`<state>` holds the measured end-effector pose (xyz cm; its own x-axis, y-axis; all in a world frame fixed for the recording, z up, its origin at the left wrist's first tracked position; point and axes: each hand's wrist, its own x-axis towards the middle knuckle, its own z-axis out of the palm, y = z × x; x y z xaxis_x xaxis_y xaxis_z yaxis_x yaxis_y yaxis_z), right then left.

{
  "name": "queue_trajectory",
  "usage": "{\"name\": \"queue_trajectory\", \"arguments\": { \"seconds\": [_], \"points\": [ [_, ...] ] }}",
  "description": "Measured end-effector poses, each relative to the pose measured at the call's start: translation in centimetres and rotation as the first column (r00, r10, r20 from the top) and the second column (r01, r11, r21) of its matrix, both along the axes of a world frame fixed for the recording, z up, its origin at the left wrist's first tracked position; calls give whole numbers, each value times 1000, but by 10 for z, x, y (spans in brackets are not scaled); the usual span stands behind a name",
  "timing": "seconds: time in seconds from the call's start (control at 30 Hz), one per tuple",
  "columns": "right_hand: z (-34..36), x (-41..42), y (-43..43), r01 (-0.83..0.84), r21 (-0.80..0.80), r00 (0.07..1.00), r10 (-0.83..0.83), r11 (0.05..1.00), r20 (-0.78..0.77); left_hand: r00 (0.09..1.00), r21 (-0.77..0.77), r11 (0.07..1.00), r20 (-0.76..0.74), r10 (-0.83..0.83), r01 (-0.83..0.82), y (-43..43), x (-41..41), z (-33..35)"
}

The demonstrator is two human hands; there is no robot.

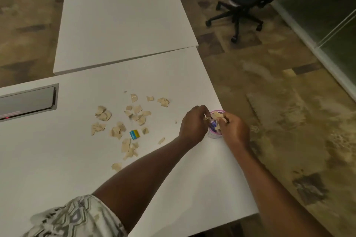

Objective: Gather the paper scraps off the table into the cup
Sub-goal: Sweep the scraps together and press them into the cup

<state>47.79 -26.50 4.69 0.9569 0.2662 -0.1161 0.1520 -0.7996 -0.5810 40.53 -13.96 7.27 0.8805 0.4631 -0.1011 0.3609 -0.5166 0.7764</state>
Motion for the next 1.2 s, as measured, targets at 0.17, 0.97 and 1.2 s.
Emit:
{"name": "queue_trajectory", "arguments": {
  "seconds": [0.17,0.97,1.2],
  "points": [
    [3,10,-3,-51,-7,998,51,999,-31,998,-17,999,-54,-38,37,-9,20,-4],
    [3,-11,-12,-598,-538,735,675,595,-70,994,128,991,-96,43,-30,7,-61,-43],
    [11,-9,-6,-599,-545,734,674,586,-81,989,124,991,-133,59,-43,16,-100,-53]
  ]
}}
